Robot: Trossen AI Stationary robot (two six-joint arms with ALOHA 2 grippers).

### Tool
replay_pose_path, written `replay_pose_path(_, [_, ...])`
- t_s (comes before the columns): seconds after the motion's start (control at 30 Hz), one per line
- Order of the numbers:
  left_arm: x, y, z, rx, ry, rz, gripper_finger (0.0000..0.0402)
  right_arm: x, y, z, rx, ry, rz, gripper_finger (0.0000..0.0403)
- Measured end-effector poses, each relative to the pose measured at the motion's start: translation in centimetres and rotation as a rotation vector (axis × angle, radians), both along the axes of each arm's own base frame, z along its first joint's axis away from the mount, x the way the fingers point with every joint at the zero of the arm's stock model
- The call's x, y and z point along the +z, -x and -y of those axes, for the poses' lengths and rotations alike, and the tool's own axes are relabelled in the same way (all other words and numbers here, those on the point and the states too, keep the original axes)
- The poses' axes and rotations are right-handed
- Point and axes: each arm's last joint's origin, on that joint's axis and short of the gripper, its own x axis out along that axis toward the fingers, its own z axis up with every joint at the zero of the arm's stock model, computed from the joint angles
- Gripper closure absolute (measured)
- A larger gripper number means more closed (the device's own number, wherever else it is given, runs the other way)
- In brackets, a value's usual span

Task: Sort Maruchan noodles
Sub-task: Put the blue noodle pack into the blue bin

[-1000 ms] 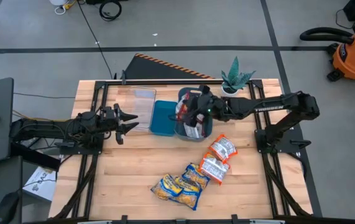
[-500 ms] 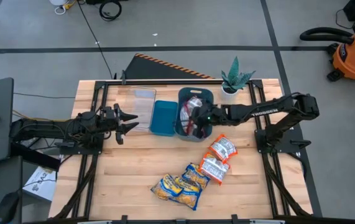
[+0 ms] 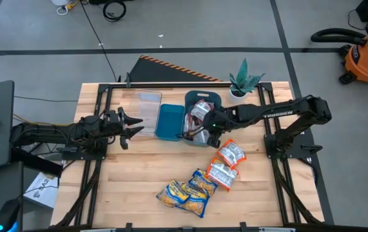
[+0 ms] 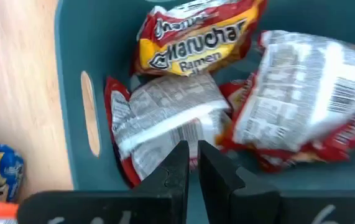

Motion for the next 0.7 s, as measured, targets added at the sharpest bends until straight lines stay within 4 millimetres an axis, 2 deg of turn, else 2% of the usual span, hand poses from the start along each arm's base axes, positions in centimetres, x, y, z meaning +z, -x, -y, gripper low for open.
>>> replay_pose_path(0.2, [-0.2, 0.0, 0.0, -0.003, 0.007, -0.016, 0.0235, 3.0, -0.6, -1.5, 0.054, 0.005, 0.048, 0.0362])
replay_pose_path(0.27, [-0.3, 0.0, 0.1, -0.044, 0.036, -0.026, 0.0235, 3.2, -0.6, -2.4, 0.08, -0.022, 0.056, 0.0361])
replay_pose_path(0.43, [-0.6, -0.1, 0.9, -0.288, 0.121, -0.05, 0.0235, 2.7, 0.5, -4.9, 0.088, -0.089, -0.037, 0.0361])
replay_pose_path(0.57, [-0.7, -0.1, 1.7, -0.37, 0.14, -0.061, 0.024, 2.6, 2.1, -6.9, 0.024, 0.061, -0.101, 0.0363])
replay_pose_path(0.7, [-1.1, -0.4, 2.6, -0.399, 0.142, -0.101, 0.0241, 3.0, 3.5, -8.8, -0.01, 0.193, -0.043, 0.0363])
